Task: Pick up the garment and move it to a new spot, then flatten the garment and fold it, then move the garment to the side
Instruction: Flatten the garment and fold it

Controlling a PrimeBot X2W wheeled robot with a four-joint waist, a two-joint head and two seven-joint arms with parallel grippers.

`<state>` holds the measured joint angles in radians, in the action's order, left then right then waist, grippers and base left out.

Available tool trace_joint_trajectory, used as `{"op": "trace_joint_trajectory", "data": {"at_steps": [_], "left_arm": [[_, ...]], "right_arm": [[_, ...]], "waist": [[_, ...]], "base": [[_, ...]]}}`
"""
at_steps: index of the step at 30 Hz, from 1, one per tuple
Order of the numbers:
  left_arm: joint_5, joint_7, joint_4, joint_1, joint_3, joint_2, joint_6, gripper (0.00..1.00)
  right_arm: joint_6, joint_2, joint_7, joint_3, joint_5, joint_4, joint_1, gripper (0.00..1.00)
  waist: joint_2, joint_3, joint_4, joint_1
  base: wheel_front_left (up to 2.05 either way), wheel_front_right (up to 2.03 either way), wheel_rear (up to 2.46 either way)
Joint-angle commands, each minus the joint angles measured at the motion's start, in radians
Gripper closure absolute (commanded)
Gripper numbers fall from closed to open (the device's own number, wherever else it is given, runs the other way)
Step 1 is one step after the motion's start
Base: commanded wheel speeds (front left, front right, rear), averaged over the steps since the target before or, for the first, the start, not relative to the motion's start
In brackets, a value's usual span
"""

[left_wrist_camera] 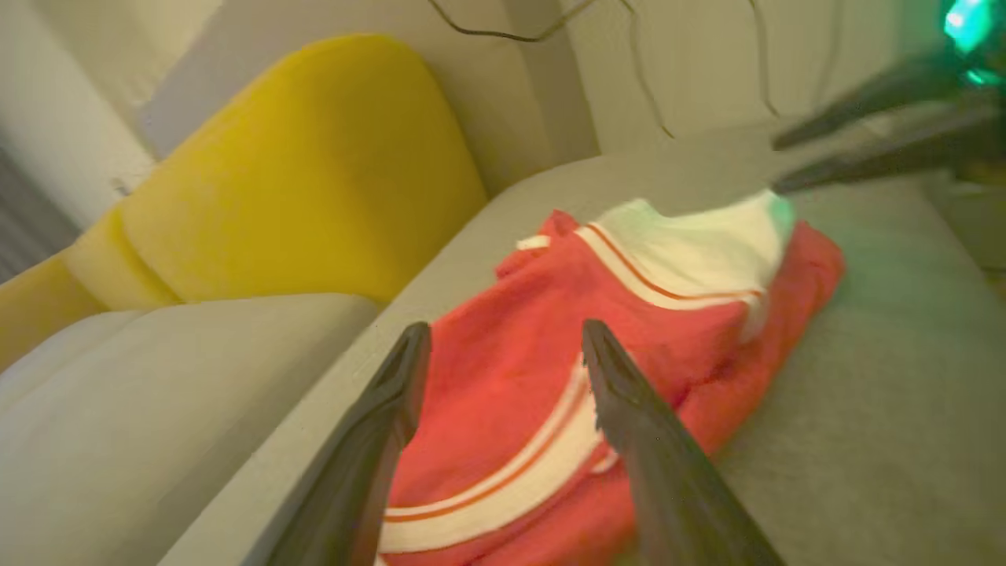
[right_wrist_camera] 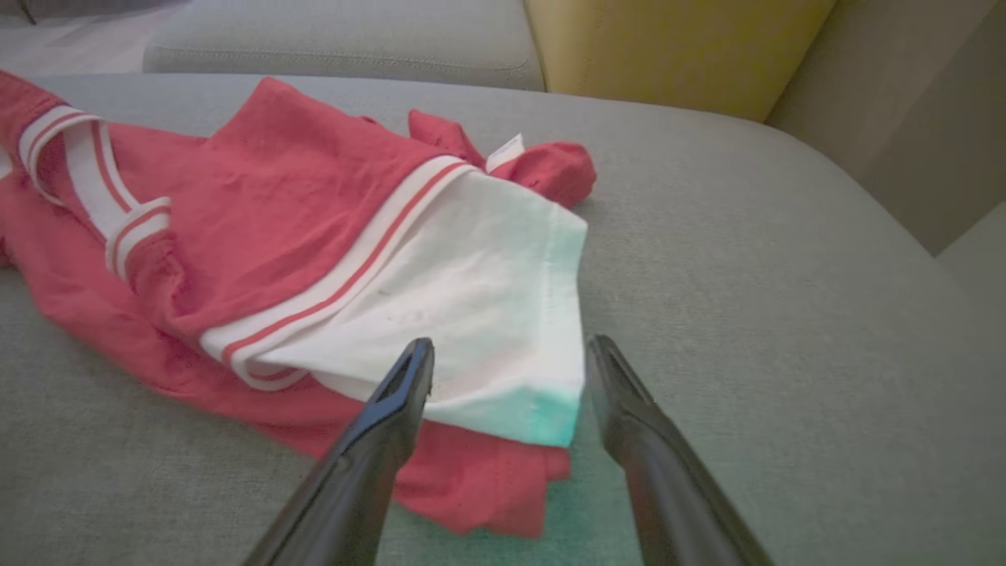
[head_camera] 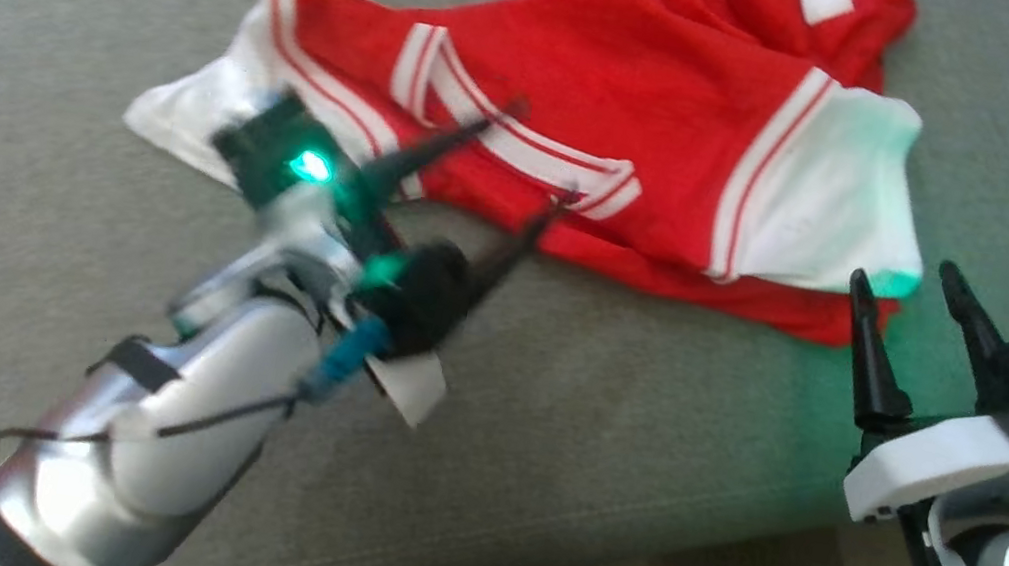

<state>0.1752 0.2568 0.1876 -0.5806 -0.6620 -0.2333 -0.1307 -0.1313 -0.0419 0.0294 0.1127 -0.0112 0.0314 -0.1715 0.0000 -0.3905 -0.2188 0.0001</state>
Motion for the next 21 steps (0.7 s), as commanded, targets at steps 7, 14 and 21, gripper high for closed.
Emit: {"op": "trace_joint_trajectory", "data": {"at_steps": [7,14,21], "left_arm": [[-0.078,-0.006,0.073,-0.155,-0.175,-0.077,0.000,0.00],[-0.123,-0.060,0.137,-0.218,-0.211,-0.095,0.000,0.00],[-0.205,-0.132,0.197,-0.279,-0.300,-0.125,0.000,0.00]], "right_arm": [[0.001,-0.008,-0.071,-0.017,0.050,-0.014,0.002,0.00],[0.001,-0.008,-0.118,-0.037,0.083,0.026,-0.006,0.00],[0.001,-0.008,-0.153,-0.052,0.106,0.062,-0.020,0.00]], "waist": [[0.0000,-0.036,-0.088,-0.0001],[0.0000,-0.051,-0.136,-0.0001],[0.0000,-0.066,-0.161,-0.0001]], "base": [[0.00,0.00,0.00],[0.00,0.00,0.00],[0.00,0.00,0.00]]}}
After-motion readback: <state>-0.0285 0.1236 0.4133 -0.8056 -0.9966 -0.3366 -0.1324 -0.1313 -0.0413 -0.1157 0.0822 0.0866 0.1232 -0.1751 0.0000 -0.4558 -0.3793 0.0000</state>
